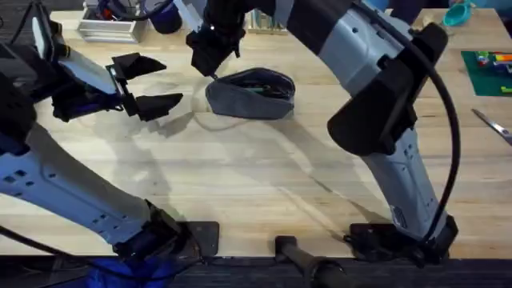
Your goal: Unzip the bag, pick up the pens from the table one at a time and place them inside, then zip the bag closed.
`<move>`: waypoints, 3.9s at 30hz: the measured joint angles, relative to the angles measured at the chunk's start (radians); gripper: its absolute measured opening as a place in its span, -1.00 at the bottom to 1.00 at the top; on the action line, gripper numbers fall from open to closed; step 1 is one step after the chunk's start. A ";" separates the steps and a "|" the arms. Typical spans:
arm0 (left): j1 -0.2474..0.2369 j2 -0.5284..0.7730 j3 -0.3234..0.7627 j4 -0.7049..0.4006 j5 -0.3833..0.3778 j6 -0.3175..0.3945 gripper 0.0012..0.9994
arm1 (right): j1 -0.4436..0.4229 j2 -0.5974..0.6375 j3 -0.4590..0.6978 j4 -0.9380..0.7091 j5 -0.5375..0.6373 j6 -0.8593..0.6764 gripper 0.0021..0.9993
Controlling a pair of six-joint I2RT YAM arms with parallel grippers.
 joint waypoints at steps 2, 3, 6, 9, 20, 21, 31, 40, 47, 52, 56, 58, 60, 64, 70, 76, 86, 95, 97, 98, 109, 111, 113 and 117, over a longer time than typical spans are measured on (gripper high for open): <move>-0.015 0.000 0.000 0.004 0.000 0.000 0.99 | 0.000 0.000 0.000 0.000 0.000 0.000 -0.95; -0.027 0.000 0.000 0.008 -0.001 0.000 0.99 | 0.000 0.000 0.000 0.000 0.000 0.000 -0.95; -0.067 0.000 0.000 0.013 -0.002 0.000 0.99 | 0.000 0.000 0.000 0.000 0.000 0.000 -0.95; -0.107 0.000 0.000 0.015 -0.002 0.000 0.99 | 0.000 0.000 0.000 0.000 0.000 0.000 -0.95; -0.235 0.000 0.000 0.040 -0.036 -0.004 0.84 | 0.000 0.000 0.000 0.000 0.000 0.000 -0.95; -0.243 0.000 0.000 0.041 -0.040 -0.004 0.83 | 0.000 0.000 0.000 0.000 0.000 0.000 -0.95; -0.288 0.000 0.000 0.098 -0.080 -0.084 0.77 | 0.000 0.000 0.000 0.000 0.000 0.000 -0.95; -0.288 0.000 0.000 0.105 -0.082 -0.107 0.40 | 0.000 0.000 0.000 0.000 0.000 0.000 -0.95; -0.288 0.000 0.000 0.113 -0.085 -0.110 -0.50 | 0.000 0.000 0.000 0.000 0.000 0.000 -0.95; -0.288 0.000 0.000 0.112 -0.085 -0.112 -0.91 | 0.000 0.000 0.000 0.001 0.000 0.000 -0.95; -0.288 0.000 0.000 0.112 -0.085 -0.112 -0.91 | 0.000 0.000 0.000 0.001 0.000 0.000 -0.95; -0.288 0.000 0.000 0.112 -0.085 -0.112 -0.91 | 0.000 0.000 0.000 0.001 0.000 0.000 -0.95; -0.288 0.000 0.000 0.112 -0.085 -0.112 -0.91 | 0.000 0.000 0.000 0.000 0.000 0.000 -0.95; -0.288 0.000 0.000 0.113 -0.085 -0.112 -0.91 | 0.000 0.000 0.001 -0.013 0.000 0.000 -0.95; -0.288 0.000 0.000 0.113 -0.085 -0.112 -0.91 | -0.002 0.000 0.007 -0.040 0.000 0.028 -0.95; -0.289 0.000 0.000 0.113 -0.085 -0.112 -0.91 | -0.013 0.000 0.008 -0.054 0.038 0.104 -0.95; -0.292 0.000 0.000 0.117 -0.085 -0.112 -0.92 | -0.014 0.000 0.008 -0.082 0.137 0.195 -0.95; -0.292 0.000 0.000 0.117 -0.085 -0.112 -0.92 | -0.014 0.000 0.008 -0.085 0.152 0.204 -0.94; -0.292 0.000 0.000 0.117 -0.085 -0.112 -0.92 | -0.014 0.000 0.008 -0.085 0.154 0.204 -0.94; -0.292 0.000 0.000 0.117 -0.085 -0.112 -0.92 | -0.014 0.000 0.008 -0.085 0.154 0.204 -0.94; -0.292 0.000 0.000 0.120 -0.085 -0.112 -0.92 | -0.014 0.000 0.008 -0.034 0.159 0.193 -0.95; -0.292 0.000 0.000 0.122 -0.084 -0.112 -0.92 | -0.014 0.000 0.008 -0.016 0.158 0.193 -0.95; -0.292 0.000 0.000 0.125 -0.084 -0.112 -0.92 | -0.013 0.000 0.008 -0.003 0.158 0.190 -0.95; -0.292 0.000 0.000 0.125 -0.084 -0.112 -0.92 | -0.013 0.000 0.008 0.002 0.158 0.185 -0.95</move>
